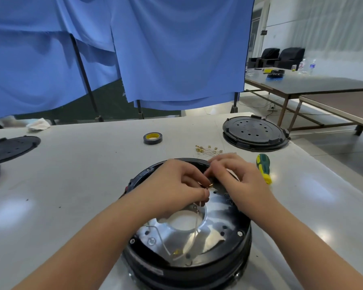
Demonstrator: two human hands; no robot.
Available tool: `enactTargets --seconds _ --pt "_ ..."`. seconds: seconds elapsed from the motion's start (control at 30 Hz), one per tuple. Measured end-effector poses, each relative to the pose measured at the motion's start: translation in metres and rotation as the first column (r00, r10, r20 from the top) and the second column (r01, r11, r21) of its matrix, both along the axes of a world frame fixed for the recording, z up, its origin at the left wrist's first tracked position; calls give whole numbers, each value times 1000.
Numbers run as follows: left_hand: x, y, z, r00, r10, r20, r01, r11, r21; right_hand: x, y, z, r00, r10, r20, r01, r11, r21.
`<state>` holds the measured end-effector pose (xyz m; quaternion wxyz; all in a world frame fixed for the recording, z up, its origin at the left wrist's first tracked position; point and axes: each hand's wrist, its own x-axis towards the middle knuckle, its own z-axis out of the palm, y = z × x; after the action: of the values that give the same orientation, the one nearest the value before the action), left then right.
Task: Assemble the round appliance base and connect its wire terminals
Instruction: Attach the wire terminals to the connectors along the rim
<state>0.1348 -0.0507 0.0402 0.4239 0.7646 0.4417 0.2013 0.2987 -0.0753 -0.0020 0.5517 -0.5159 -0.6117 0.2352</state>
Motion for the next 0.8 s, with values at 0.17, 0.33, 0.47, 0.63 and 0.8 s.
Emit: enactTargets --seconds 0.17,0.33,0.47,0.63,0.8 --pt "14 1 -8 995 -90 -31 87 993 -82 2 2 -4 956 -125 -267 92 987 -134" --pt "24 6 -17 989 -119 -85 108 986 -127 3 3 -6 960 -109 -256 75 987 -139" --pt "25 11 -21 984 -144 -108 124 976 -179 4 4 -8 966 -111 -234 80 987 -137" --pt "28 13 -24 982 -138 -127 129 989 -77 4 5 -8 967 -108 -229 78 988 -134" --pt "30 12 -26 984 -132 -116 130 991 -22 4 5 -8 972 -108 -210 83 989 -124"
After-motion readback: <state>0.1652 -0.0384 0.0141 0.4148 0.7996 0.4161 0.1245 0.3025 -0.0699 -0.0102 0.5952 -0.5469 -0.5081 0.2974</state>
